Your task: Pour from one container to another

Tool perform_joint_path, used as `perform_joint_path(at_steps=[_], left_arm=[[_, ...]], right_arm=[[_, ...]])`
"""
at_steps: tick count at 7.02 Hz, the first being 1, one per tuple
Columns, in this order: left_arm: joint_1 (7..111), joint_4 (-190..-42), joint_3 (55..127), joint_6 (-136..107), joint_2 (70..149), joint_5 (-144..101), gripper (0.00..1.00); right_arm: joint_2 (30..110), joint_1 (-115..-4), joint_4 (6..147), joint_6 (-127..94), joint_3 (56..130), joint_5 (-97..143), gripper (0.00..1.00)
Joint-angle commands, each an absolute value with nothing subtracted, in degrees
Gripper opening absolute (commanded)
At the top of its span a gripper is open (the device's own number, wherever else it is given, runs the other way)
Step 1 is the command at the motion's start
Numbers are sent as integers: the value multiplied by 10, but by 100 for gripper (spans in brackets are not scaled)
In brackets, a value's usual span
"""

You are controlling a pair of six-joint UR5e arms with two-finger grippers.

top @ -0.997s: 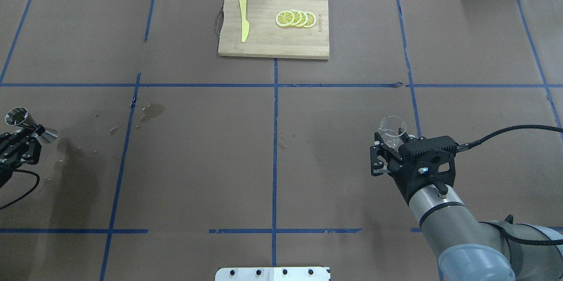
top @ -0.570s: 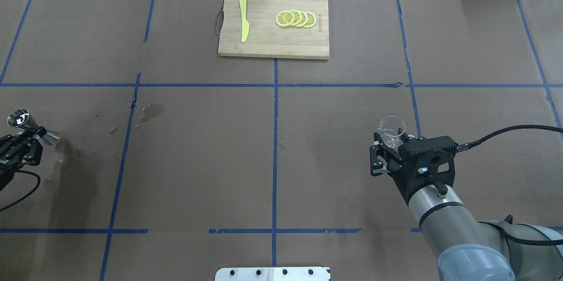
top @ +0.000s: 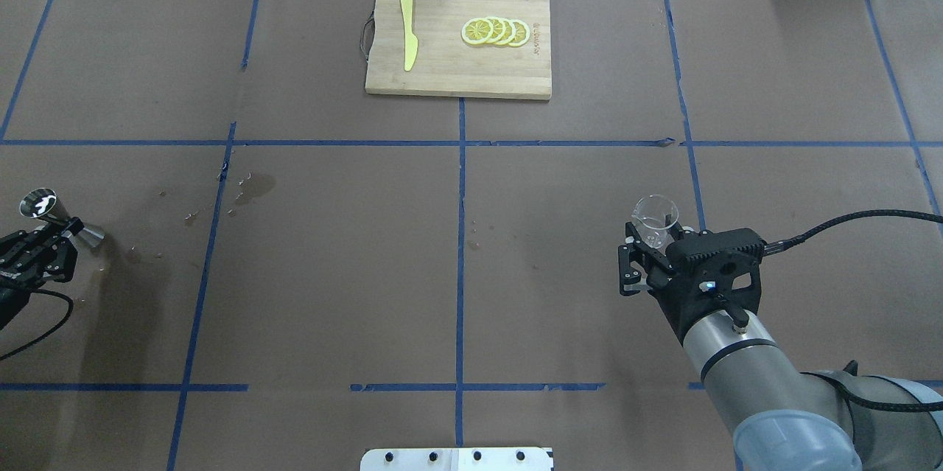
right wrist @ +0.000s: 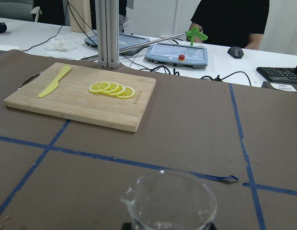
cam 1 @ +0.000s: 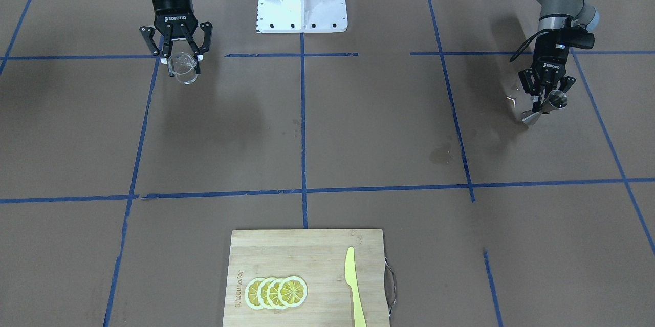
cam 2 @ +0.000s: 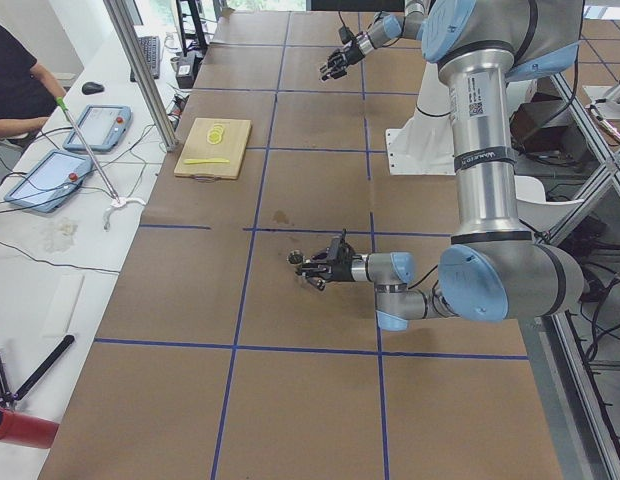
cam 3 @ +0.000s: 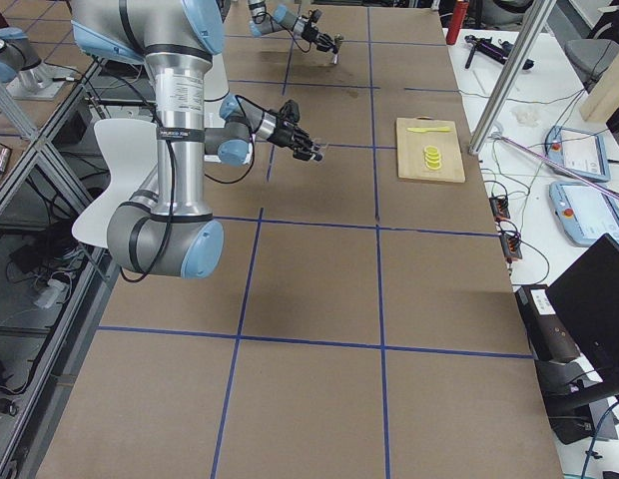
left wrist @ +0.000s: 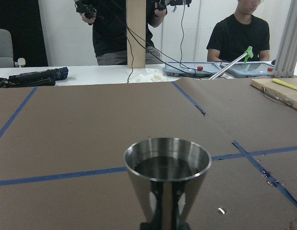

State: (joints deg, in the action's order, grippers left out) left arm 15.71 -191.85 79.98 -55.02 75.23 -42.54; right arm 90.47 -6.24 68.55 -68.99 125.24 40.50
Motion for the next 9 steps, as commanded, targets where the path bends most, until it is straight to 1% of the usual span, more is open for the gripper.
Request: perform_joint_path(at_steps=[1, 4, 6, 9], left_arm=[[148, -1917, 800, -550, 752, -425, 0], [145, -1918, 801, -550, 752, -425, 0], [144, -1918, 801, -551, 752, -425, 10], [140, -1918, 801, -551, 752, -425, 10]], right_arm=[[904, -62, 686, -690, 1252, 404, 0], [903, -61, 686, -691, 1252, 404, 0], [903, -61, 686, -691, 1252, 404, 0], [902, -60, 686, -691, 1253, 404, 0]])
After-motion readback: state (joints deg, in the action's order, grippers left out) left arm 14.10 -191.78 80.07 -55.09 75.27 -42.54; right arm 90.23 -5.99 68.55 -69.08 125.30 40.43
